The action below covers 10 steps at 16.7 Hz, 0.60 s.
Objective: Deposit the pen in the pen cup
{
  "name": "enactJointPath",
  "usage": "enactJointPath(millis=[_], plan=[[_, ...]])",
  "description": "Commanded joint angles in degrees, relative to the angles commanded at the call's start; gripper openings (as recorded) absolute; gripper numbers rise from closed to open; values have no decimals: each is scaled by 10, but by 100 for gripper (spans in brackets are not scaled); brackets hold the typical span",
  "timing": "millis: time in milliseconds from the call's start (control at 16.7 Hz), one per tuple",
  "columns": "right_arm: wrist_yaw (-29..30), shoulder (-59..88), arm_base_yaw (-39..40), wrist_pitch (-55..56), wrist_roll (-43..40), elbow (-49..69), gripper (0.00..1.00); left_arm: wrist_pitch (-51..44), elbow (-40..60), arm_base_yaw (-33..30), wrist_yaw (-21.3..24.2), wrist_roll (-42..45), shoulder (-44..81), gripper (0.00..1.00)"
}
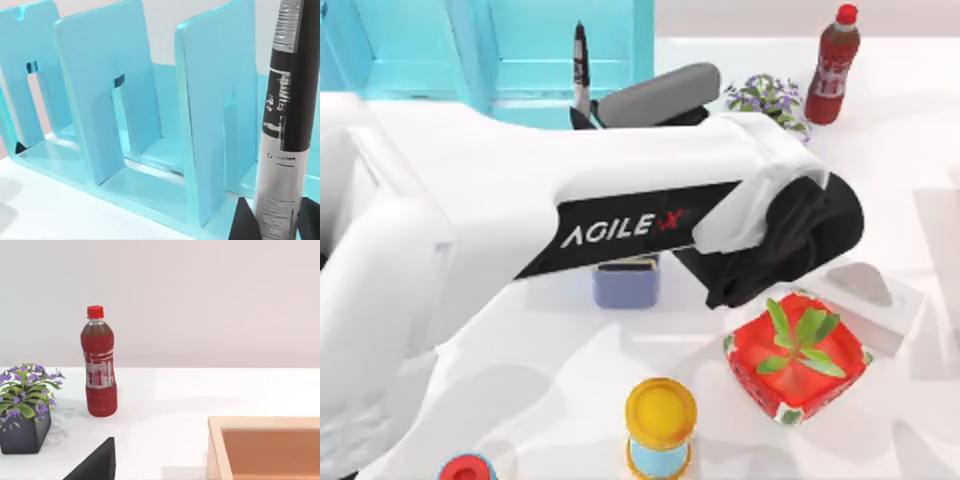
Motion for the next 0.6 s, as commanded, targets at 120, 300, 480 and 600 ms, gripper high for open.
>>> enactJointPath(millis=[120,300,480,600], plan=[[0,0,0,0,0,0,100,3,2,-36,-41,-40,3,0],[0,0,0,0,0,0,100,4,2,-49,-57,-56,4,0],[0,0,0,0,0,0,100,66,-24,-45,-40,-54,-2,0],[0,0,0,0,0,0,100,58,-22,-43,-42,-59,0,0]])
